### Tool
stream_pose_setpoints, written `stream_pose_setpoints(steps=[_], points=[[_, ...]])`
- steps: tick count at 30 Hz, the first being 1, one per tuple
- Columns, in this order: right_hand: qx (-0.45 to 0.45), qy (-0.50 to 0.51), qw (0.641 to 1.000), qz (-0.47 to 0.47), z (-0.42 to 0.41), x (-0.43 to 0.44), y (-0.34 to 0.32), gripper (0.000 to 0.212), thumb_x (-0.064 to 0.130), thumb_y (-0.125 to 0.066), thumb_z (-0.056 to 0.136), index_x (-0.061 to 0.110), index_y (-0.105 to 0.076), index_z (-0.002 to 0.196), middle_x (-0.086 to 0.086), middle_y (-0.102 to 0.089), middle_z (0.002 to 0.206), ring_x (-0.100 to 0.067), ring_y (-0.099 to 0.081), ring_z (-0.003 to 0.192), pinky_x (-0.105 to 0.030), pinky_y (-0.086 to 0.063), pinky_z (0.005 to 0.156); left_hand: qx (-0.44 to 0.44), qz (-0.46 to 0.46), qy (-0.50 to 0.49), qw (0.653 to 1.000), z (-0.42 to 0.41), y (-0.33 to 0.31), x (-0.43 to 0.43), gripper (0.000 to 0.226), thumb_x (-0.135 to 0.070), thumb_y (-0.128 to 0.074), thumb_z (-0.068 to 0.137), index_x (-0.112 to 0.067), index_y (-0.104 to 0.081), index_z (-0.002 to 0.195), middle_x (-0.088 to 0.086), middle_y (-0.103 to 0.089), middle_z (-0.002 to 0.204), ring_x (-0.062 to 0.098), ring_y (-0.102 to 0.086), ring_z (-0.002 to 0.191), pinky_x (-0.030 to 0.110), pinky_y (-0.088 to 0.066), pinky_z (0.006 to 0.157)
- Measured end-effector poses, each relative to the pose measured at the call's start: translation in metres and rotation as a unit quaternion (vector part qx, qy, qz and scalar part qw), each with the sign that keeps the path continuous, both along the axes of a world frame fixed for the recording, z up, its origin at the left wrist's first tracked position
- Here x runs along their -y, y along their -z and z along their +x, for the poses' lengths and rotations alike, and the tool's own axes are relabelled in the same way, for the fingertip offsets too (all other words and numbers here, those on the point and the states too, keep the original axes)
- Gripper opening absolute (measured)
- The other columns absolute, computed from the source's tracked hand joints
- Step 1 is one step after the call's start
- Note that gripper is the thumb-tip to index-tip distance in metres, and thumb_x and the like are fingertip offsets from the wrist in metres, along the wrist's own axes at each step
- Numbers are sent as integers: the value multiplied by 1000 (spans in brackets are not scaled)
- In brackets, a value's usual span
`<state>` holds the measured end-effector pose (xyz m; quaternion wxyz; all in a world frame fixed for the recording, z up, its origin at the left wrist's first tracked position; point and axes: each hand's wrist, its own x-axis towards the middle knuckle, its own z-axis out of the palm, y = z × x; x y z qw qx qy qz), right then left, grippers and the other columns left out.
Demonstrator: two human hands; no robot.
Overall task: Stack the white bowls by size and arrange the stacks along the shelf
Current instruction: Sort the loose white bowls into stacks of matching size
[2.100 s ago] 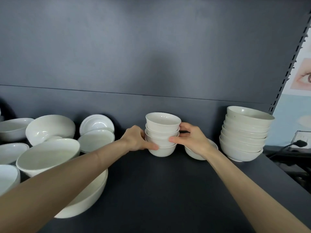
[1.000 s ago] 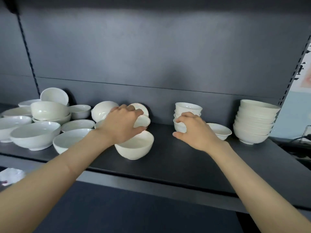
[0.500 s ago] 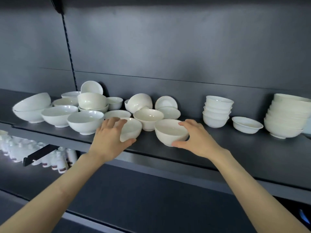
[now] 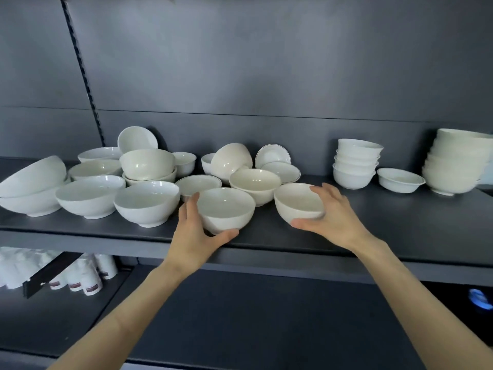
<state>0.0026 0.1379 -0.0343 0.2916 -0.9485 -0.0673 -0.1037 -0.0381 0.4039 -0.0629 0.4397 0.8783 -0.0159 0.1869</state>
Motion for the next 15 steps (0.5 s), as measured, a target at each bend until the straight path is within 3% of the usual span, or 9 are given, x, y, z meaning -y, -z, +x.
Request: stream_pose_setpoints(steps=[4,7,11,13,15], points=[[-12,9,1000,6,3,-1,0,101,55,-80,62,27,-31,145,0,-18,156,-22,-16,143,-39,-26,113,3,-15,10,1000,4,1,-3,109,-31,-85,68,-16,-15,150,2,-24,148,0,-28,115,10,-22,95],[-25,4,999,36,10,-1,0,117,68,-77,47,24,-31,145,0,-27,151,-17,-24,140,-36,-30,111,4,-13,15,1000,5,1,-4,110,-32,-85,68,-17,-14,150,1,-24,147,4,-30,122,11,-22,96],[-37,-4,997,64,13,1,-3,122,45,-86,61,16,-12,153,1,-19,157,-16,-25,142,-25,-26,104,10,6,15,1000,7,2,-6,112,-38,-84,67,-17,-13,151,0,-19,152,10,-22,137,19,-22,108],[-38,-4,997,68,15,3,-3,123,43,-87,61,16,-10,153,0,-20,157,-17,-25,141,-25,-27,102,30,32,14,999,7,0,-6,114,-46,-85,63,-17,-17,150,1,-13,156,12,-10,144,25,-18,115],[-31,2,996,78,15,3,-3,123,42,-88,60,17,-11,153,-1,-23,155,-18,-29,139,-24,-28,99,55,50,22,997,6,-6,-2,110,-57,-81,61,-19,-25,147,-1,-13,156,9,-10,142,22,-15,112]])
